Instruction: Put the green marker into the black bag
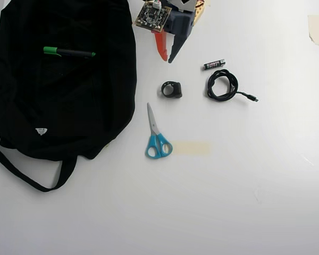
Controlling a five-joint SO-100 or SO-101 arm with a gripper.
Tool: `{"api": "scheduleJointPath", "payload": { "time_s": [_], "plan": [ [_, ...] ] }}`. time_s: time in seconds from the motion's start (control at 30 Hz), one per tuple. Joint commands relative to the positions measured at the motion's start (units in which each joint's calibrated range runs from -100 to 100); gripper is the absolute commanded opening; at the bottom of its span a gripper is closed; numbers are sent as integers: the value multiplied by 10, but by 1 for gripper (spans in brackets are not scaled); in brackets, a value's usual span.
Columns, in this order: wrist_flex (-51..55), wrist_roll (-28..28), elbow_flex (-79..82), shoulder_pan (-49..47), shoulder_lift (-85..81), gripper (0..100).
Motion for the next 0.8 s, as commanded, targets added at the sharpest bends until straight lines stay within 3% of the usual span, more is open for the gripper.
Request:
{"api": "scheduleJointPath", "payload": {
  "time_s": [0.0, 0.53, 0.77],
  "plan": [
    [-19, 24, 82, -9, -99, 2],
    [-20, 25, 316, -94, -354, 2],
    [-20, 55, 402, -89, -457, 2]
  ]
}}
